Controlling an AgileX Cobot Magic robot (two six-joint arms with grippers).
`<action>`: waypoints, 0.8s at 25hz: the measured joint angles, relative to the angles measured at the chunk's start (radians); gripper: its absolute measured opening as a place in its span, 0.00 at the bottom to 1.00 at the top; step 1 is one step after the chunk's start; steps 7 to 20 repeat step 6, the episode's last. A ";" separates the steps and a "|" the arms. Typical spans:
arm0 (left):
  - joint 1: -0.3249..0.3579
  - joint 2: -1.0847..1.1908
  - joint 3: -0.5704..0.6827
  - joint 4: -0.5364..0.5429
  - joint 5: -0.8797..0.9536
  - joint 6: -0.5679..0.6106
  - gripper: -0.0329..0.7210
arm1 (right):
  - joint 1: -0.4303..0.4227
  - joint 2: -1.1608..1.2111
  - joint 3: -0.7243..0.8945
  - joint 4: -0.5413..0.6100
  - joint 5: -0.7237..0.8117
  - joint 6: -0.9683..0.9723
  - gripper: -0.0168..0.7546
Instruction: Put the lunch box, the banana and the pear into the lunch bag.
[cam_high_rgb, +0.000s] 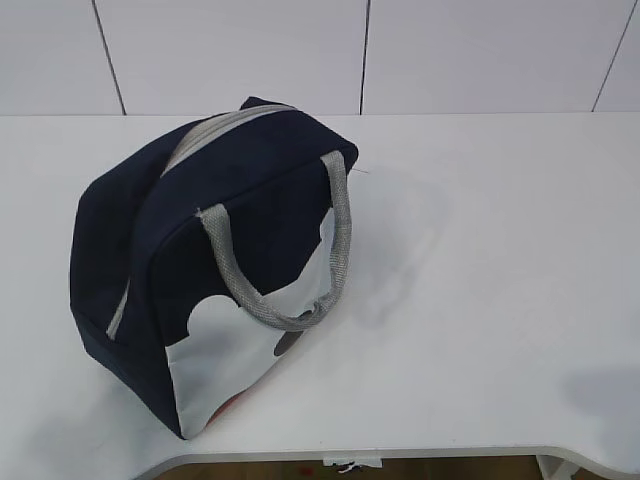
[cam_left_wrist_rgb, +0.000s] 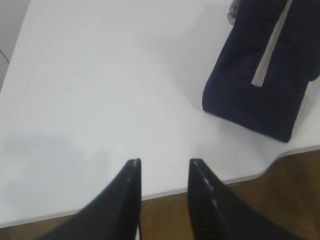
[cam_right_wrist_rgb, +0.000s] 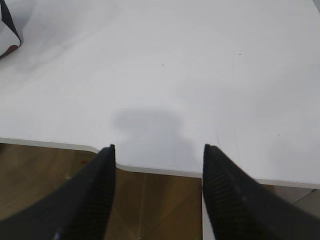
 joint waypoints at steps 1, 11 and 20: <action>0.000 0.000 0.000 0.000 0.000 0.000 0.36 | 0.000 0.000 0.000 0.000 0.000 0.000 0.59; 0.000 0.000 0.000 0.000 0.000 0.000 0.36 | 0.000 0.000 0.000 0.000 0.000 0.000 0.59; 0.000 0.000 0.000 0.000 0.000 0.000 0.36 | 0.000 0.000 0.000 0.000 0.000 0.000 0.59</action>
